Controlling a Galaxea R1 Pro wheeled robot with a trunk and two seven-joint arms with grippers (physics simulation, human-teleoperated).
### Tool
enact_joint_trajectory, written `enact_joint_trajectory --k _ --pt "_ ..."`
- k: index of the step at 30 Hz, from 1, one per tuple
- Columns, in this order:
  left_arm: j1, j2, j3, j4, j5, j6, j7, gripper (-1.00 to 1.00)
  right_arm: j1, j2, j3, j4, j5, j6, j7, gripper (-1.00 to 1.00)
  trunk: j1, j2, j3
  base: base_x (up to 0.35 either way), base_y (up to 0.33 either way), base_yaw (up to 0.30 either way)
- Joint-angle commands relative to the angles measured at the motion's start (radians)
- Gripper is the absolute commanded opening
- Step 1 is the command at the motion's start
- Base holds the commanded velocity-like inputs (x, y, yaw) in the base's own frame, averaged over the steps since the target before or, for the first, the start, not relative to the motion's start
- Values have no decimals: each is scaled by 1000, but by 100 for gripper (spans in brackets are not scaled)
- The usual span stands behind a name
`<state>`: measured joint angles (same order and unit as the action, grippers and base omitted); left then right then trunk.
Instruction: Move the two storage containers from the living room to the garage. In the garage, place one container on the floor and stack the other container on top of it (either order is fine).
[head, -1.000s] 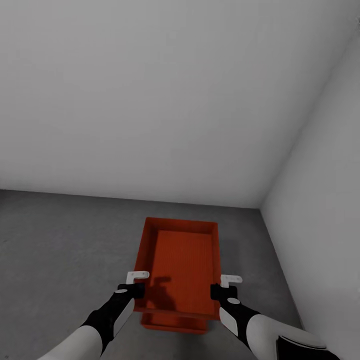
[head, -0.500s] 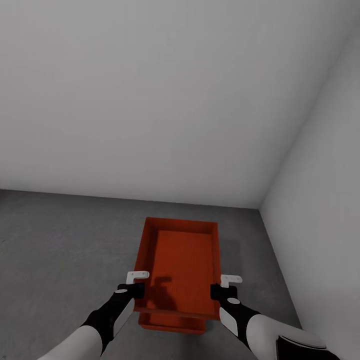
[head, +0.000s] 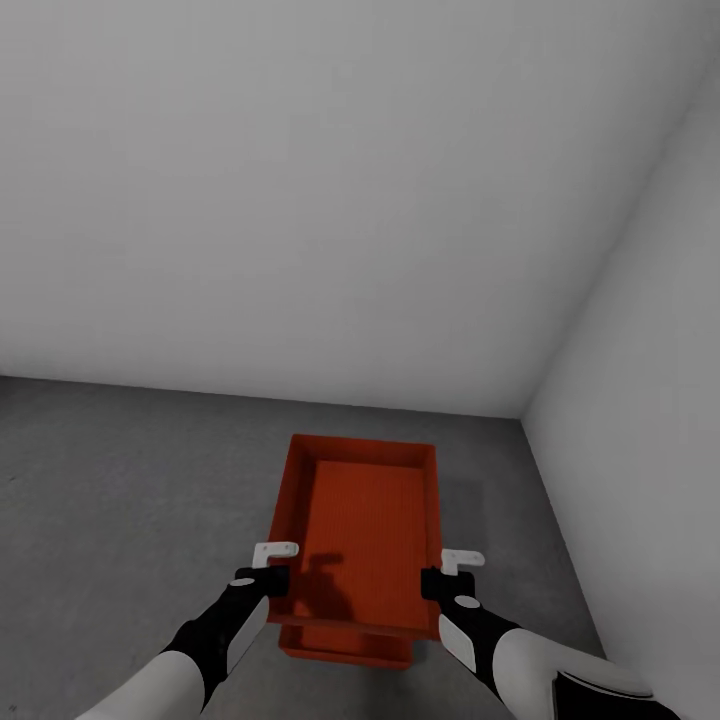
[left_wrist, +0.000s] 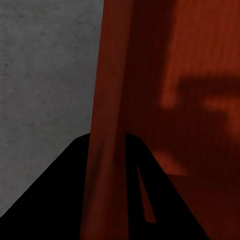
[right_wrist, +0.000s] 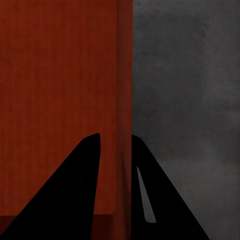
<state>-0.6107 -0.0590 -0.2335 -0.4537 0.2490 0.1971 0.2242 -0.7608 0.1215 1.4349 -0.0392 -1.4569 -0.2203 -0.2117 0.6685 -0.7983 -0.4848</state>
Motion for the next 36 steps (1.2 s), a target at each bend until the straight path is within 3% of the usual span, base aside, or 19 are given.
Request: enact_joint_trajectory --k 1,36 --pt "-1 2 19 -30 3 5 14 -100 0 -20 16 25 -11 0 -3 -100 0 -1 -1 0 0 2" --pt "-1 2 19 -30 3 5 14 -100 0 -20 14 25 -11 1 -3 -100 0 -1 -1 0 0 0"
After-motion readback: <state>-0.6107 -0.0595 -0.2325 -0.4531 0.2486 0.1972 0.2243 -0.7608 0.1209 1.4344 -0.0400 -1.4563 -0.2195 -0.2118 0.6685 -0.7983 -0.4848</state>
